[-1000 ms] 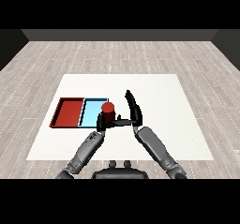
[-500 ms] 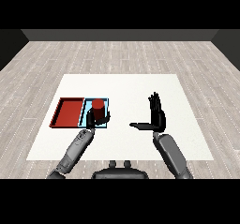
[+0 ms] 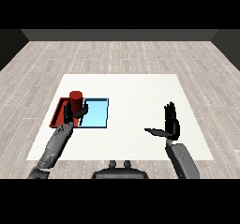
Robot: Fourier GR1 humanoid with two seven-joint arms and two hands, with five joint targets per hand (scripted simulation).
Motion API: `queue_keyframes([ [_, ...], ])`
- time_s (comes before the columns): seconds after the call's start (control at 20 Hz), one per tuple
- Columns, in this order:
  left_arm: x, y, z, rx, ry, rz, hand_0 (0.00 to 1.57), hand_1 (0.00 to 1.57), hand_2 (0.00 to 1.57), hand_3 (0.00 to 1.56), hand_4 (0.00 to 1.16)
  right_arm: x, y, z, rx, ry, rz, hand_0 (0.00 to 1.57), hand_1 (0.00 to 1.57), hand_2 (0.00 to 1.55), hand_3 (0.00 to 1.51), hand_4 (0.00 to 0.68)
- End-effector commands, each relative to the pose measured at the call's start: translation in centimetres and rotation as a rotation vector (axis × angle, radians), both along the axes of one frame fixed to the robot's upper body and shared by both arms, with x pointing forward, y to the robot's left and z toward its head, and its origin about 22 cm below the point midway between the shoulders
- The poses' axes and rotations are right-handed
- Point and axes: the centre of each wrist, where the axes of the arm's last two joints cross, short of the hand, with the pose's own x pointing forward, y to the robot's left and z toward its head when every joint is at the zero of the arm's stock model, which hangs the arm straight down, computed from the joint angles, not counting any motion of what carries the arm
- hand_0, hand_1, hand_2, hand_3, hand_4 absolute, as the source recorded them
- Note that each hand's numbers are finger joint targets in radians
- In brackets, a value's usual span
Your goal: Pick the red can and put it in the red box
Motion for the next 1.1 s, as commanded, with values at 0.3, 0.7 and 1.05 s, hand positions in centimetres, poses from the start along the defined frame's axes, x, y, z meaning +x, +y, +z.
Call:
queue_keyframes([
  [0.3,3.8,6.5,-1.2,0.119,0.237,0.164,1.57,1.57,1.56,1.47,1.09,1.0,-1.1,-1.8,-0.047,0.082,-0.094,0.00,0.00,0.00,0.00,0.000],
  [0.7,3.4,7.2,-4.6,0.145,0.462,0.274,1.36,1.36,1.25,1.28,0.95,2.9,-1.3,-3.4,-0.010,0.115,-0.083,0.00,0.00,0.00,0.00,0.000],
  [1.05,0.8,8.2,-7.6,0.107,0.663,0.396,0.68,0.68,0.69,0.12,0.77,4.7,-2.5,-3.4,-0.025,0.110,-0.086,0.00,0.00,0.00,0.00,0.000],
])
